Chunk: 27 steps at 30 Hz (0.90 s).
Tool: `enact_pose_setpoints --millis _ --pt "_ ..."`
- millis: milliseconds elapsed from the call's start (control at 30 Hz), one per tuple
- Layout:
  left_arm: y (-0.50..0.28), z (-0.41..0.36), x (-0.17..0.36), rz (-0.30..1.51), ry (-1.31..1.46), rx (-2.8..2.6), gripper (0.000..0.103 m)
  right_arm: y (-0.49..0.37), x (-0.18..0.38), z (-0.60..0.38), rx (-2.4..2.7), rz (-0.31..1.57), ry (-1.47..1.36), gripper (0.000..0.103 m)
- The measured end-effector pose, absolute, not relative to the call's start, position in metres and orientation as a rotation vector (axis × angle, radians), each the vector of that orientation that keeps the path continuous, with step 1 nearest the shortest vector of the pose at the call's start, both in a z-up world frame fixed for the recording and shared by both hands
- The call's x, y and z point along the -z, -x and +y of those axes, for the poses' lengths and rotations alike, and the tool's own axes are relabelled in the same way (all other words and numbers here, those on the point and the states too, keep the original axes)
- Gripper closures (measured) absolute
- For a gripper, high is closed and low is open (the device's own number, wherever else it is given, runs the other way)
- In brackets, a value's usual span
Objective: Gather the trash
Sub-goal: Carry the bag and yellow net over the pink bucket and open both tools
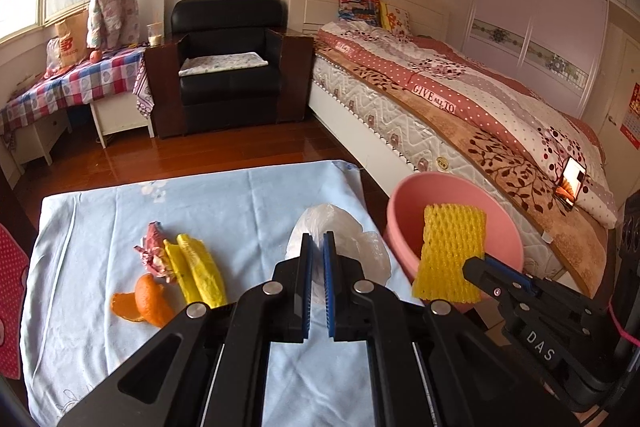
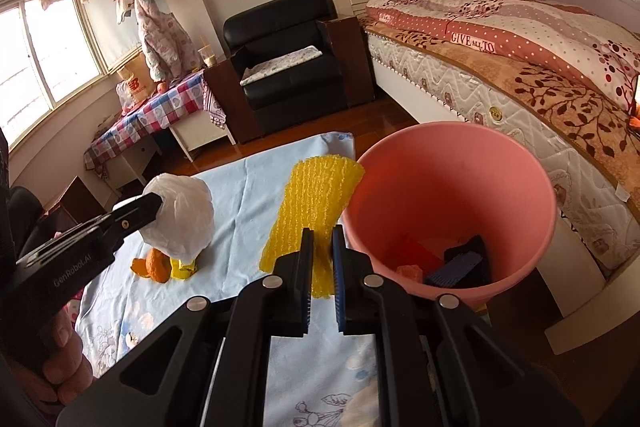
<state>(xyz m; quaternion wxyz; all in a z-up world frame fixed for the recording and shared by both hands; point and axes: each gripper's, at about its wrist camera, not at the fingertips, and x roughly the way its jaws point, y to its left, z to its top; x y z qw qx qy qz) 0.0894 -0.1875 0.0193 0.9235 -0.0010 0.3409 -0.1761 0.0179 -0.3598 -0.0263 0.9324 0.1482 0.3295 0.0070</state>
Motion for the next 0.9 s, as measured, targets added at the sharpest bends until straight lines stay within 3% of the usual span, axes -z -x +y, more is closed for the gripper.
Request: enact_pose_setpoints --millis 500,900 --pt "-0.089 -0.266 -0.02 0.683 -0.036 0.515 0.098 -0.022 0.03 -0.435 0.159 0.643 -0.297 0.093" --pt "-0.113 -0.332 0.016 0.77 -0.082 0.579 0.098 -0.036 0.057 -0.47 0.208 0.696 -0.316 0.093"
